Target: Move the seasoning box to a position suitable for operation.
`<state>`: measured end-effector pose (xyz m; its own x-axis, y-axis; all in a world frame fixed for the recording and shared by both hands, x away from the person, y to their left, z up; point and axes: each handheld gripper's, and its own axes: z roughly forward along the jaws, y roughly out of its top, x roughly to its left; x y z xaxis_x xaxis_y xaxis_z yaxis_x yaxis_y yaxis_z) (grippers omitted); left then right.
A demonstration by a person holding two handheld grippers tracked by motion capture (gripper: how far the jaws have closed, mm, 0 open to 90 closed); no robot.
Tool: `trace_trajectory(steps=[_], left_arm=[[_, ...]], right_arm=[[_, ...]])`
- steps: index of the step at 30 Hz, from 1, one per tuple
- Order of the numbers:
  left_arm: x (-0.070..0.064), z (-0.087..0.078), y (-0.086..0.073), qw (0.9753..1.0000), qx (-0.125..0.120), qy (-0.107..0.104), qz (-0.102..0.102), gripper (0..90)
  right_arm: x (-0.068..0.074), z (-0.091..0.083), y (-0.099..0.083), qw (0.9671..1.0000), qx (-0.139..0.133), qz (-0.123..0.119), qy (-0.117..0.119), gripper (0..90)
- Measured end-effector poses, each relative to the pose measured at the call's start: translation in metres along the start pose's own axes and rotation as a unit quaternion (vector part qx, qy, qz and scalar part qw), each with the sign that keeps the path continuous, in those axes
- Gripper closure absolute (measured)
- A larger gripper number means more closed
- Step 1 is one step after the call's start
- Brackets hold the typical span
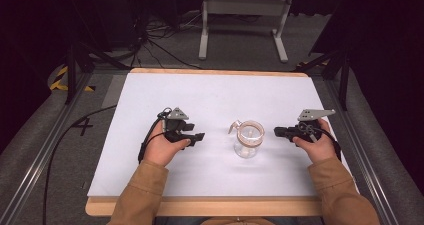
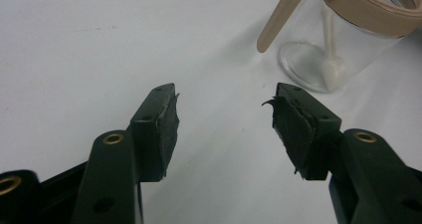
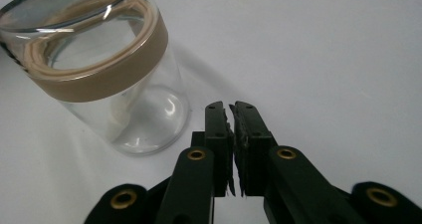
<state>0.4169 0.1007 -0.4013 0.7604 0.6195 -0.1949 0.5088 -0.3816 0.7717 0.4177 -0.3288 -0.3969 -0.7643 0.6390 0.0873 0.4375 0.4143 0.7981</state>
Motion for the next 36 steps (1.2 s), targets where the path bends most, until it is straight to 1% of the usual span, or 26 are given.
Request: trace_trajectory(steps=[2, 4, 5, 6, 8, 9, 10, 11, 12, 13, 15, 17, 18, 20, 22, 23, 24, 26, 27, 28, 29, 31, 34, 35, 36], left_arm=[[-0.002, -0.001, 0.0, 1.0, -0.002, 0.002, 0.003, 42.8], [-0.004, -0.002, 0.0, 1.0, -0.002, 0.0, 0.001, 42.4], [-0.004, -0.003, 0.001, 1.0, -0.002, 0.002, 0.006, 42.3], [-0.005, -0.004, 0.001, 1.0, -0.002, 0.0, 0.004, 42.1], [-0.007, -0.005, 0.001, 0.9999, -0.009, -0.001, 0.01, 41.7], [-0.008, -0.007, 0.001, 0.9999, -0.008, -0.003, 0.013, 41.3], [-0.01, -0.008, 0.001, 0.9999, -0.009, -0.007, 0.011, 40.8], [-0.01, -0.01, 0.001, 0.9998, -0.01, -0.007, 0.017, 40.6], [-0.011, -0.011, 0.001, 0.9998, -0.007, -0.006, 0.016, 40.3], [-0.012, -0.013, 0.001, 0.9997, -0.012, -0.005, 0.022, 40.0], [-0.015, -0.017, 0.001, 0.9997, -0.015, -0.003, 0.02, 39.4], [-0.016, -0.021, 0.001, 0.9996, -0.013, -0.006, 0.024, 38.9], [-0.018, -0.023, 0.001, 0.9997, -0.014, -0.01, 0.019, 38.6], [-0.019, -0.026, 0.0, 0.9996, -0.017, -0.01, 0.021, 38.4], [-0.02, -0.029, -0.001, 0.9997, -0.014, -0.009, 0.018, 38.3], [-0.019, -0.029, -0.001, 0.9997, -0.015, -0.008, 0.018, 38.3], [-0.019, -0.03, -0.001, 0.9996, -0.012, -0.008, 0.023, 38.2], [-0.019, -0.03, -0.003, 0.9998, -0.011, -0.005, 0.018, 38.3], [-0.018, -0.032, -0.004, 0.9999, -0.004, -0.004, 0.013, 38.2], [-0.018, -0.032, -0.004, 0.9999, -0.004, -0.004, 0.01, 38.2], [-0.017, -0.033, -0.005, 0.9999, -0.004, -0.002, 0.015, 38.1], [-0.018, -0.033, -0.006, 1.0, -0.002, -0.002, 0.004, 38.2], [-0.018, -0.033, -0.006, 1.0, -0.004, -0.001, 0.004, 38.2], [-0.017, -0.033, -0.005, 1.0, -0.003, -0.002, 0.009, 38.2], [-0.017, -0.033, -0.005, 1.0, -0.003, -0.002, 0.009, 38.2]], right_arm=[[0.001, 0.0, 0.0, 1.0, 0.001, -0.001, 0.0, 86.7], [0.001, 0.001, 0.001, 1.0, 0.0, -0.002, 0.003, 87.2], [0.002, 0.001, 0.002, 1.0, -0.001, -0.002, 0.004, 87.6], [0.003, 0.001, 0.003, 1.0, 0.0, -0.003, 0.004, 87.8], [0.004, 0.003, 0.004, 1.0, -0.003, -0.007, 0.007, 88.1], [0.005, 0.004, 0.005, 0.9999, -0.002, -0.009, 0.009, 88.0], [0.005, 0.006, 0.006, 0.9999, -0.002, -0.011, 0.01, 88.0], [0.006, 0.007, 0.007, 0.9999, -0.002, -0.01, 0.012, 88.1], [0.007, 0.009, 0.008, 0.9998, -0.001, -0.013, 0.014, 88.1], [0.008, 0.01, 0.009, 0.9998, 0.0, -0.014, 0.015, 88.1], [0.009, 0.014, 0.011, 0.9996, 0.002, -0.02, 0.019, 88.1], [0.011, 0.017, 0.012, 0.9995, 0.001, -0.022, 0.022, 88.1], [0.012, 0.019, 0.013, 0.9995, 0.0, -0.024, 0.023, 88.0], [0.014, 0.024, 0.014, 0.9993, 0.002, -0.027, 0.026, 87.8], [0.016, 0.031, 0.014, 0.9991, 0.003, -0.031, 0.029, 87.5], [0.016, 0.034, 0.013, 0.9991, 0.004, -0.03, 0.031, 87.6], [0.017, 0.037, 0.013, 0.999, 0.005, -0.031, 0.033, 87.7], [0.018, 0.043, 0.012, 0.9989, 0.012, -0.035, 0.029, 88.5], [0.018, 0.045, 0.012, 0.9989, 0.015, -0.036, 0.027, 88.8], [0.017, 0.046, 0.011, 0.9989, 0.016, -0.034, 0.028, 88.8], [0.017, 0.047, 0.011, 0.9989, 0.016, -0.033, 0.03, 89.0], [0.016, 0.047, 0.012, 0.9989, 0.017, -0.03, 0.033, 89.7], [0.017, 0.047, 0.012, 0.9988, 0.019, -0.034, 0.03, 90.0], [0.018, 0.046, 0.012, 0.9988, 0.021, -0.034, 0.029, 90.0], [0.018, 0.046, 0.012, 0.9987, 0.021, -0.037, 0.028, 90.0]])
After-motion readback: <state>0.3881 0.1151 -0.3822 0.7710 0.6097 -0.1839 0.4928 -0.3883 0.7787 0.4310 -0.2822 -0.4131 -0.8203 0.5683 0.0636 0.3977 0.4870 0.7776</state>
